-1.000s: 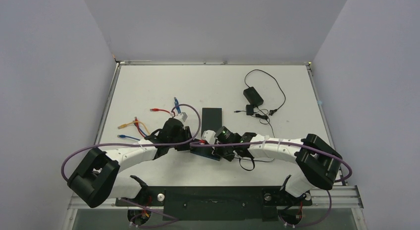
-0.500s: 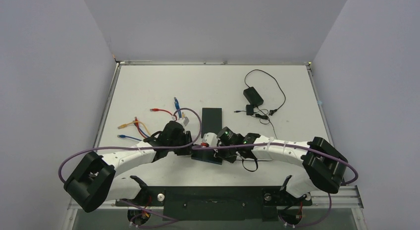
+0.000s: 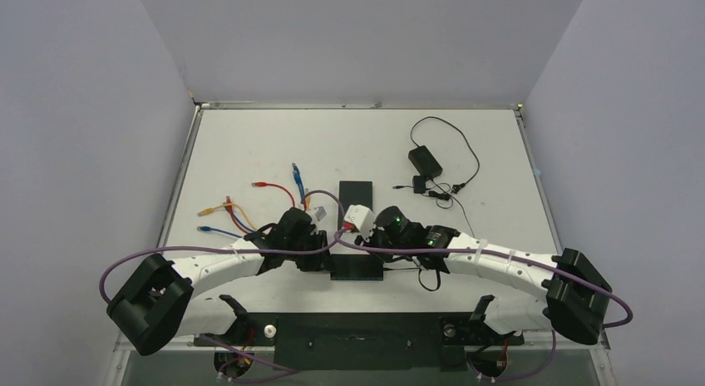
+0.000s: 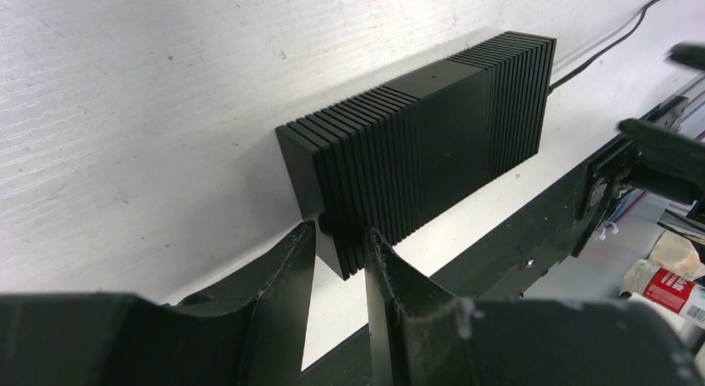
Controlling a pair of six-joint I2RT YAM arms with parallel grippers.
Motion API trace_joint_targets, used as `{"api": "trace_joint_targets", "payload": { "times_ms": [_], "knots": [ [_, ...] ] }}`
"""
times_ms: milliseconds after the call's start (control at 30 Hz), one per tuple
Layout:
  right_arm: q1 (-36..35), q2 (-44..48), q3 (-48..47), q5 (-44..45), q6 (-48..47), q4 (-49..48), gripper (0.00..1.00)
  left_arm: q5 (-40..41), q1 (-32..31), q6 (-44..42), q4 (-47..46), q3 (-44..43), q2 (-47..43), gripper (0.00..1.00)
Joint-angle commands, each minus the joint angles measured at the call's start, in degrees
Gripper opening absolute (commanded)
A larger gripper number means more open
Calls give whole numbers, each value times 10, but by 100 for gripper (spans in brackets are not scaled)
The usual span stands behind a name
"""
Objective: Insert the plug into the switch port
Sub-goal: Insert the power into the switch port, then pick up the connector from the center of the board.
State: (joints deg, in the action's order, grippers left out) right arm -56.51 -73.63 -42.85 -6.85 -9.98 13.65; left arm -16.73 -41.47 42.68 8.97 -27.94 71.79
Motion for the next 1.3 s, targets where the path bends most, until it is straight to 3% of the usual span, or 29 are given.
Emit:
{"api": "trace_joint_targets", "payload": {
  "times_ms": [0,233,533,767,933,1267],
  "knots": [
    [19,51,6,78,69,-17,26,-7,-1,-2,11,-15,-8,26],
    [69,125,27,150,193,-35,34,-3,-1,-2,14,-19,-48,28],
    [78,210,75,243,328,-82,38,36,1,-4,45,-46,-117,49],
    [81,168,51,176,326,-21,38,75,13,-24,72,-84,-122,64],
    [76,132,47,87,338,-43,49,94,44,-34,90,-113,-118,65],
    [21,36,-25,101,316,-57,50,150,180,-42,172,-173,-88,65]
  ]
}}
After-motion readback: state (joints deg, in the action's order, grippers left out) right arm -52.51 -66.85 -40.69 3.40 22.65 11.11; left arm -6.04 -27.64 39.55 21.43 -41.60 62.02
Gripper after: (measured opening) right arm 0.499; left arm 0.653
